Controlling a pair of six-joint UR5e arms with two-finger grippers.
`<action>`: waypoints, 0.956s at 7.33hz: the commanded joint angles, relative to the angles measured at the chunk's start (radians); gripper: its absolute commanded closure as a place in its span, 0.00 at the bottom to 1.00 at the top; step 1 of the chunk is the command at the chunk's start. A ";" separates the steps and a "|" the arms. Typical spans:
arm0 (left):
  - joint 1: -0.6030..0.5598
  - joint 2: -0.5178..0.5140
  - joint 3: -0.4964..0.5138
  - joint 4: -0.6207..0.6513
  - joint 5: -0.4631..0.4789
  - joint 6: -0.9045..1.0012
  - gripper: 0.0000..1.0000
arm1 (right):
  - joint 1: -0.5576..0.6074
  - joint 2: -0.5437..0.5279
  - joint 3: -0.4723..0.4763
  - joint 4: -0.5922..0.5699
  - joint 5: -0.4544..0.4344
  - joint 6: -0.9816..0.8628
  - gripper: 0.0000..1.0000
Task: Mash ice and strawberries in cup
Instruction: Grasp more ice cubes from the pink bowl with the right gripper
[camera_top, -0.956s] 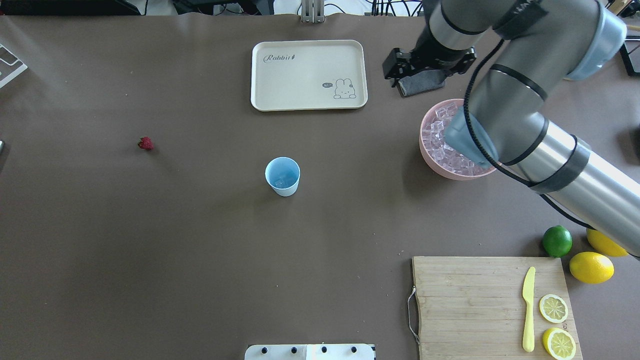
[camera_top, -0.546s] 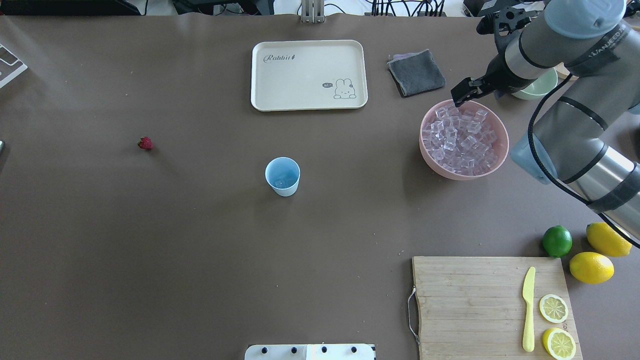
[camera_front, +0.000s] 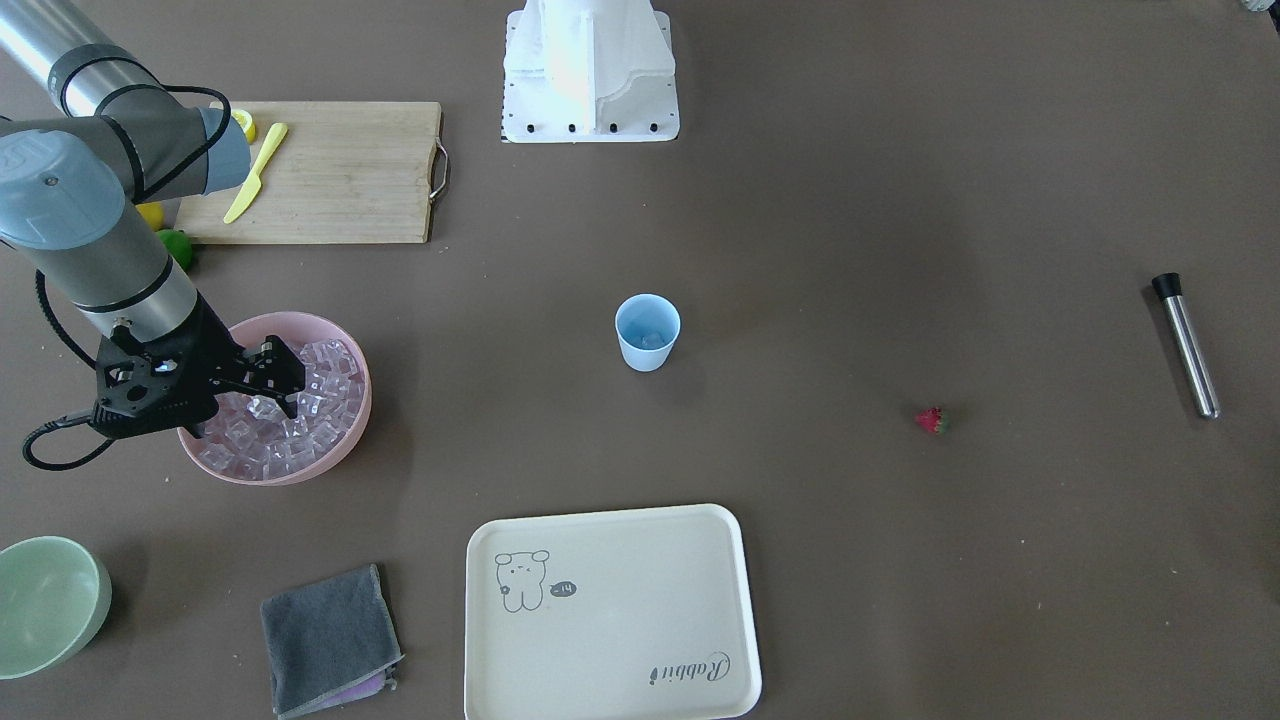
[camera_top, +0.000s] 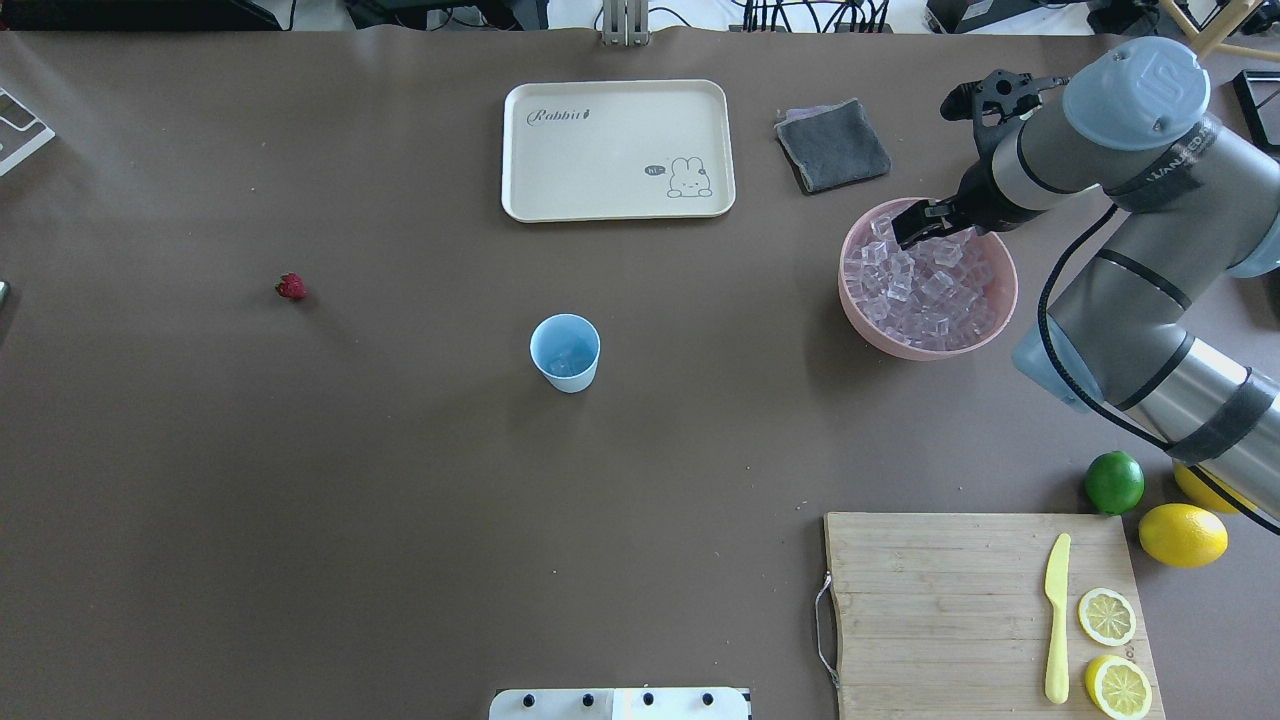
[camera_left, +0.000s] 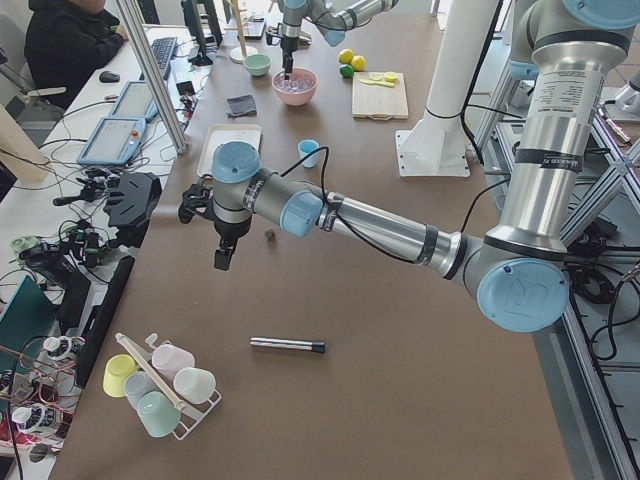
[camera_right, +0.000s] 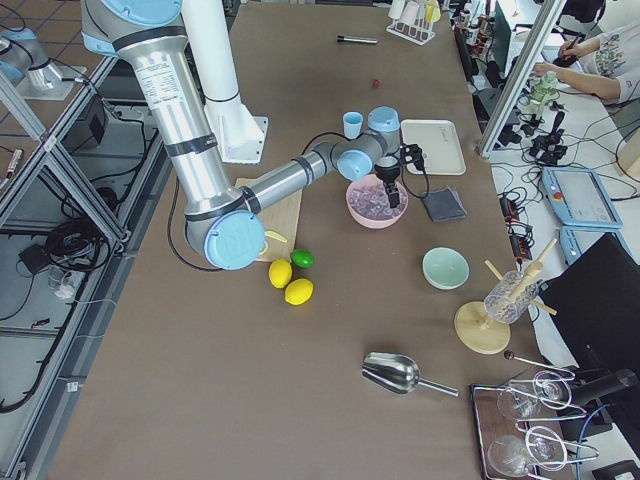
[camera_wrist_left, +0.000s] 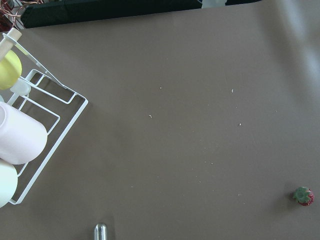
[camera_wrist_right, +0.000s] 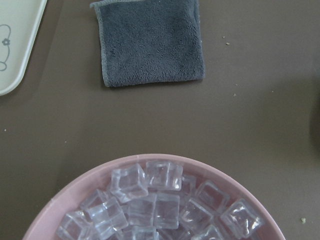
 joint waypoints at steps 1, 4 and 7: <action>0.002 -0.004 0.006 -0.001 0.000 -0.001 0.02 | -0.017 -0.006 -0.006 0.013 -0.011 0.002 0.03; 0.002 -0.004 0.008 -0.001 0.000 -0.003 0.02 | -0.040 0.000 -0.045 0.016 -0.037 0.000 0.05; 0.002 -0.004 0.017 -0.004 0.000 0.001 0.02 | -0.041 0.000 -0.043 0.016 -0.042 0.000 0.12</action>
